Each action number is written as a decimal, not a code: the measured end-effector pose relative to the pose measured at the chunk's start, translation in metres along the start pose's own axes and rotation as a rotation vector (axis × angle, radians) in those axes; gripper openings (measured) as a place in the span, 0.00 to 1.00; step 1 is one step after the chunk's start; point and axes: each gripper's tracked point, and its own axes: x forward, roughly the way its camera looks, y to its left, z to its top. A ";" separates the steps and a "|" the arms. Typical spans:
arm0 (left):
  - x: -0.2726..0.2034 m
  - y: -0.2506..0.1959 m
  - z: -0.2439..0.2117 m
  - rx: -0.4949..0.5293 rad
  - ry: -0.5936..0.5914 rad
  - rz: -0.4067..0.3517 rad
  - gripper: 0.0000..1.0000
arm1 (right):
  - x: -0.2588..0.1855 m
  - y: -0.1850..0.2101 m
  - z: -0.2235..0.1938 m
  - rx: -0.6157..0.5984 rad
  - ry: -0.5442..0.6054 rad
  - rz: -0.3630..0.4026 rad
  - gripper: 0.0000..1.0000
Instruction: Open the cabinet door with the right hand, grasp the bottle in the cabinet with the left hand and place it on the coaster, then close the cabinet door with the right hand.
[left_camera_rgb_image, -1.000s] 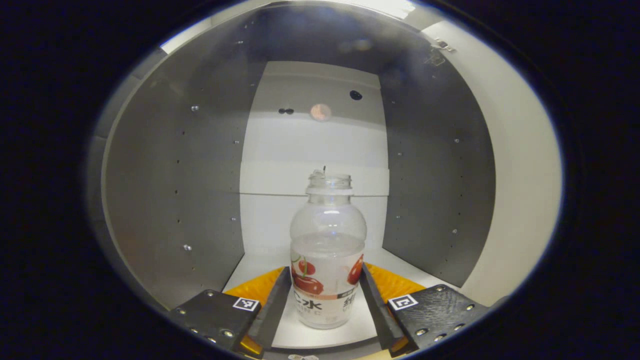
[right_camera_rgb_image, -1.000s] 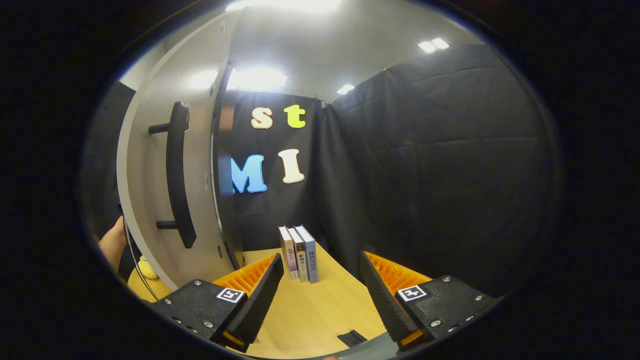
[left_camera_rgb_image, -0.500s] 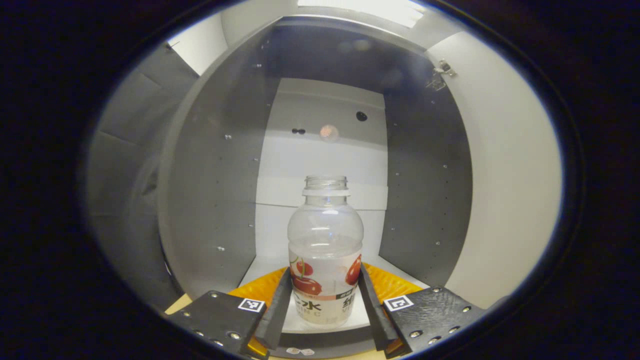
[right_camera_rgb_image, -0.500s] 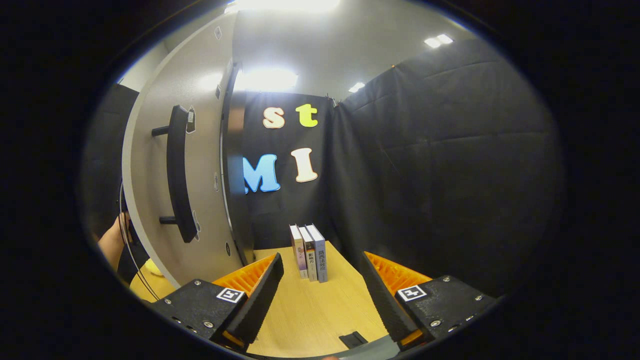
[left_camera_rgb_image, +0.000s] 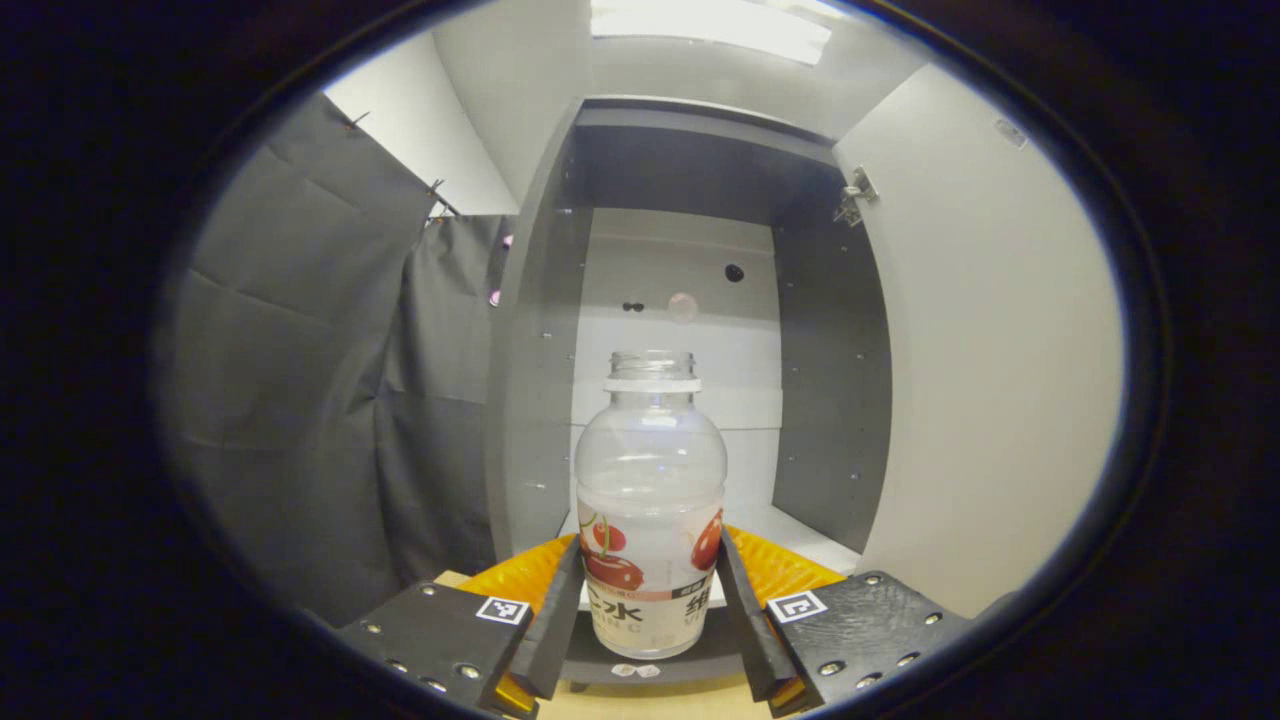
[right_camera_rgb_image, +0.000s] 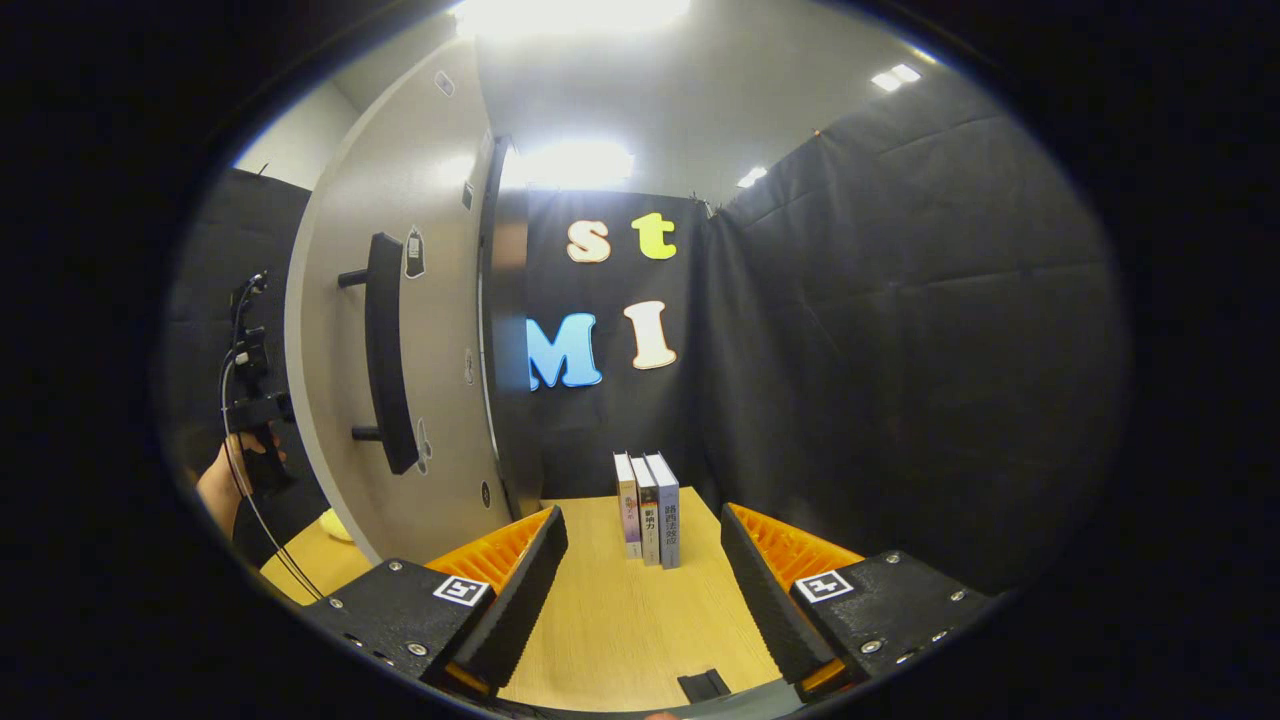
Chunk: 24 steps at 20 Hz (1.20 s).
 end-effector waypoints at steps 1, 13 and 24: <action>-0.012 0.002 -0.003 0.008 -0.004 0.008 0.77 | -0.002 0.001 0.001 0.002 -0.005 0.013 0.95; -0.127 0.025 -0.031 0.009 -0.030 0.055 0.71 | -0.015 0.006 -0.010 0.045 -0.022 0.092 0.95; -0.186 0.035 -0.099 0.017 0.015 0.065 0.71 | -0.021 0.010 -0.022 0.061 -0.037 0.083 0.95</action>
